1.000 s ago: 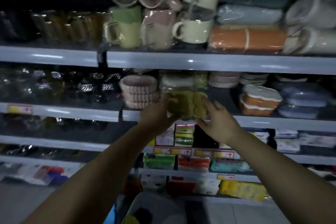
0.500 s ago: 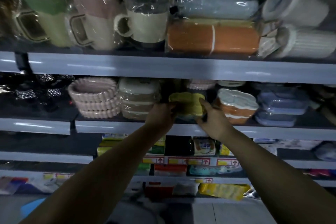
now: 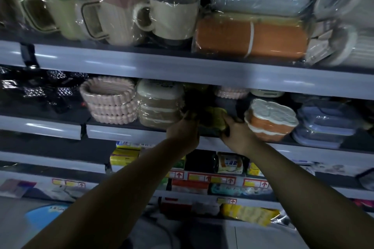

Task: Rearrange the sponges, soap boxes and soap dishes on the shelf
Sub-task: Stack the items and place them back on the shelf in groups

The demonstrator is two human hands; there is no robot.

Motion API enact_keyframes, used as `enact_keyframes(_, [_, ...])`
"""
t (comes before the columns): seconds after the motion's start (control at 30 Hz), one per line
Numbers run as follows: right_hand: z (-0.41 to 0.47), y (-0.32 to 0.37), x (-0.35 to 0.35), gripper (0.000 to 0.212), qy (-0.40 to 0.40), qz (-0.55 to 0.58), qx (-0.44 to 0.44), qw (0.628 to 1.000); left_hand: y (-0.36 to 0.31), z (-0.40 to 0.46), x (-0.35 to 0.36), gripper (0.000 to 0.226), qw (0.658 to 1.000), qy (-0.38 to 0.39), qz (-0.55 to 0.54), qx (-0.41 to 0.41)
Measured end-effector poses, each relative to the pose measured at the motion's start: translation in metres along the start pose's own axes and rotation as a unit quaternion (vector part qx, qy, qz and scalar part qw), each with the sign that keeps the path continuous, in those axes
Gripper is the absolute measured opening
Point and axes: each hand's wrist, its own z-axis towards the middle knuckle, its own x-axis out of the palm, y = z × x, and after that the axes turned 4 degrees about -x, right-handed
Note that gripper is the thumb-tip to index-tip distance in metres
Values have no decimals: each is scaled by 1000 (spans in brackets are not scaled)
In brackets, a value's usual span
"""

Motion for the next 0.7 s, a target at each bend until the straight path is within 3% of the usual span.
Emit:
enact_keyframes(0.13, [-15,20,-10,71,-31,-80,-8,996,4,-20,-10,52,996,-69,36,34])
enact_keyframes(0.27, [-37,61,-13,59,-112,-141,-88,980,21,-47,-27,43,989,-121,74,42])
enact_keyframes(0.4, [-56,126,1,51,-108,-205,-185,955,70,-87,-40,38,986,-87,143,18])
enact_keyframes(0.47, [-61,158,20,50,-55,-185,-205,960,108,-113,-42,36,985,-56,159,-22])
enact_keyframes(0.53, [-63,186,49,53,48,-148,-215,964,152,-143,-35,36,985,-37,149,-80])
enact_keyframes(0.7, [-72,249,139,53,214,-152,-300,917,241,-239,21,34,963,38,66,-259])
